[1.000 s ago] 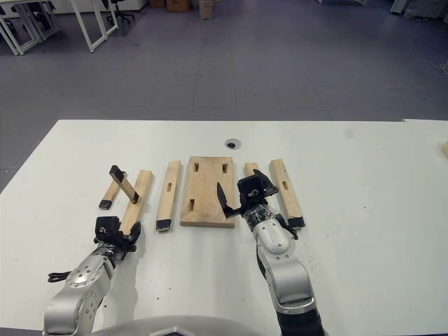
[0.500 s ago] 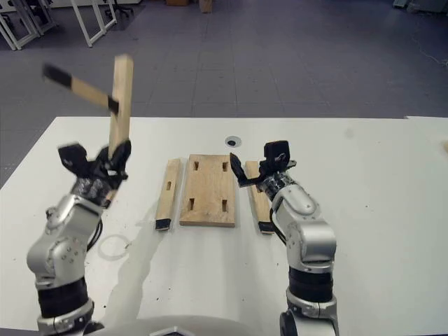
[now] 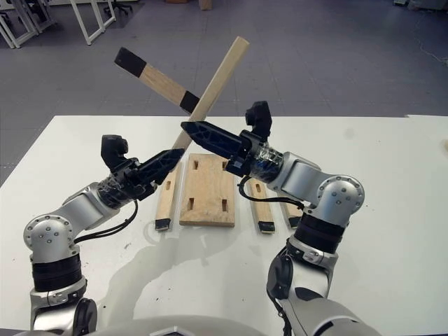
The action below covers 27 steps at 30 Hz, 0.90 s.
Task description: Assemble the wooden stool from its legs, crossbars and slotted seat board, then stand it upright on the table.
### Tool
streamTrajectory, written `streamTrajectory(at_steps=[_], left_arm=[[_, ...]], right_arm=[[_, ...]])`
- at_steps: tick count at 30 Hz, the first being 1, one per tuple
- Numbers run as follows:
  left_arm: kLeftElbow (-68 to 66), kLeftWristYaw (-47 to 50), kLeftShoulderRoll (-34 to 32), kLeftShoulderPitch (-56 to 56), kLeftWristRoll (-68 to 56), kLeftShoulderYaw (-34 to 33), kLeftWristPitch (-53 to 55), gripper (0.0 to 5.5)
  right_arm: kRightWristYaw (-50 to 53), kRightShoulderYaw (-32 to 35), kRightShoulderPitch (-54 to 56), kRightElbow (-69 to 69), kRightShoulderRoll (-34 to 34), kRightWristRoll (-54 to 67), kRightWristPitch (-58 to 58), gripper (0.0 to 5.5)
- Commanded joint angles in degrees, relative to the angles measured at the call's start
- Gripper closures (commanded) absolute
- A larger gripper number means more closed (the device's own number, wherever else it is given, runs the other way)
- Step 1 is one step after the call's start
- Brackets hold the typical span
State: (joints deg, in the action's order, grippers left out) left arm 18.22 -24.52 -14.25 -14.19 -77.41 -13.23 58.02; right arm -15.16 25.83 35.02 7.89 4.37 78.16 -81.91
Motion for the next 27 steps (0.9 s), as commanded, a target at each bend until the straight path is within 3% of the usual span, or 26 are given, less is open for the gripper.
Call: streamTrajectory(at_steps=[1,8,17,22,27], left_arm=[[0.36,0.17,-1.44,0.61,-3.22,1.2,1.38,3.46],[-2.8,-2.94,-5.48,2.56,-2.81,2.15,2.22,3.46],[-3.36,-4.83,-7.34,3.95,-2.27,2.75,2.06,3.46],[-3.57,-6.56,-9.15,4.92,-2.42,2.69,2.38,3.46],[-2.4,-6.07,-13.08,3.74,-13.59,-2.86,2.51,2.43]], right_arm=[[2.66,-1.47,0.03,-0.66,1.54,4.61,2.22,0.27],[-0.06,-5.69,-1.22,-0.03,7.32,17.79,5.04,1.72],[0.06,-11.24,-2.94,0.23,13.31,24.33,11.07,3.34],[-0.17,-13.09,-3.64,0.18,15.67,25.29,12.9,3.38],[-1.73,-12.88,-5.51,-0.95,18.25,20.96,14.45,3.43]])
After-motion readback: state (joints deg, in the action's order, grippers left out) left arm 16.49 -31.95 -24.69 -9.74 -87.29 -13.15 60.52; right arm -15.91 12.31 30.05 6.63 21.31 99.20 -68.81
